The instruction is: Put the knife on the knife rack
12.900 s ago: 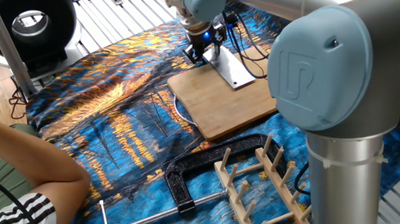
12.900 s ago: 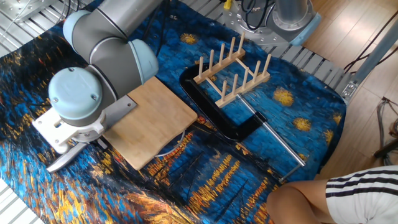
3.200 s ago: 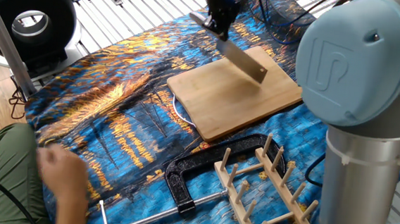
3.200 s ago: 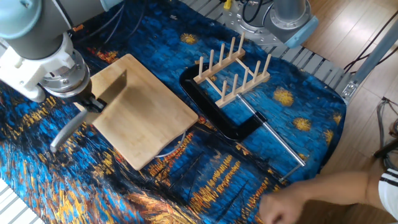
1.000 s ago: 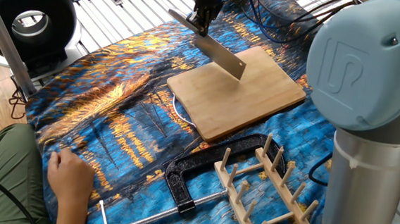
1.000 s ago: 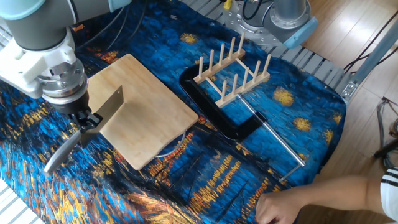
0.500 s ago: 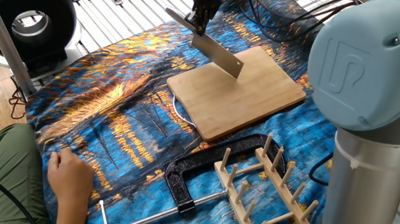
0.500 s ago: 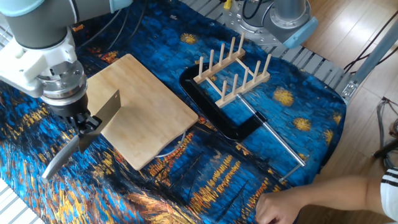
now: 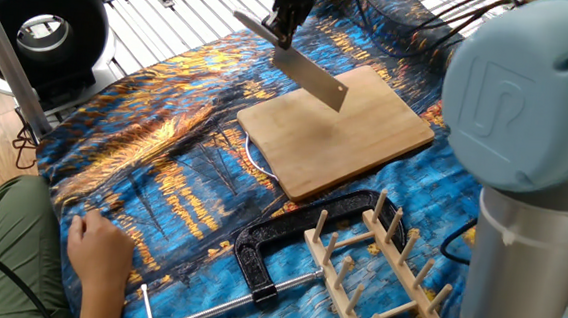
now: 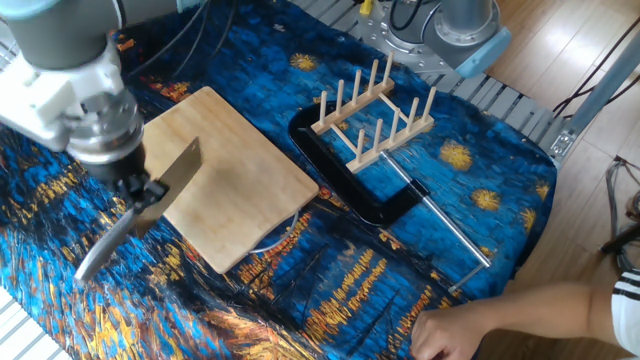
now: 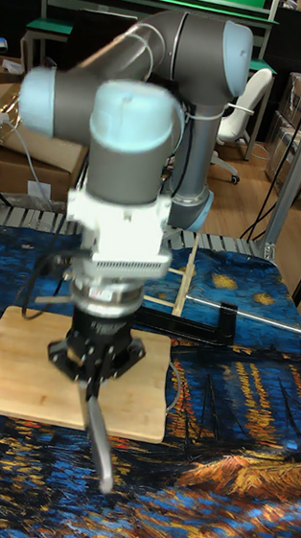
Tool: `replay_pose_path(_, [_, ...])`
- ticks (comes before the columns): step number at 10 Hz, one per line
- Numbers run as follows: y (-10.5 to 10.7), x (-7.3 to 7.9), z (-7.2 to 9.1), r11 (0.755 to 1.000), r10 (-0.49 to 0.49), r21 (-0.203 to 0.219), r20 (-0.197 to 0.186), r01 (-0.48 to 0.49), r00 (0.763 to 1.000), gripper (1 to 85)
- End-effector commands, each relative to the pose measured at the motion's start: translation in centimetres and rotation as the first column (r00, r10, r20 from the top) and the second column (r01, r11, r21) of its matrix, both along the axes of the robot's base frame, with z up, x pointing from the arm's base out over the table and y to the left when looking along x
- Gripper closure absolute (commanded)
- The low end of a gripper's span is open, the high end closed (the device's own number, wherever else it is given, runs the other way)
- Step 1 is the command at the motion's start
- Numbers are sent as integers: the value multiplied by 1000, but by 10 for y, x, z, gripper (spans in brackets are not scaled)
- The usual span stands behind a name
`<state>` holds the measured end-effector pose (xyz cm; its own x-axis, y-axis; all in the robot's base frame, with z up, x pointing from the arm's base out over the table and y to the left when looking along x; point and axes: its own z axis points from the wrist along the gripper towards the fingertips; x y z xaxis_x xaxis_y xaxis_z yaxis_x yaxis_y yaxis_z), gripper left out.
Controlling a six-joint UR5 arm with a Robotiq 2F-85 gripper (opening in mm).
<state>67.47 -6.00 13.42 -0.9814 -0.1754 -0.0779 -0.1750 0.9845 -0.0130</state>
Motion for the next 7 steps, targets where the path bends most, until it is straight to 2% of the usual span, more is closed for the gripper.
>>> replay_pose_path(1, [19, -42, 49, 1000, -11, 9, -66, 11, 998, 847])
replay_pose_path(2, [28, -57, 63, 1000, 6, 12, -85, -5, 996, 847])
replay_pose_path(3, [39, -69, 75, 1000, 23, 14, -90, -22, 996, 847])
replay_pose_path(4, [53, -77, 81, 999, 33, 25, -88, -31, 996, 847])
replay_pose_path(5, [67, -84, 80, 998, 57, 28, -90, -54, 994, 847])
replay_pose_path(6, [68, -71, 67, 997, 78, -3, -79, -79, 994, 847])
replay_pose_path(7, [68, -46, 47, 994, 112, -1, -73, -113, 991, 847])
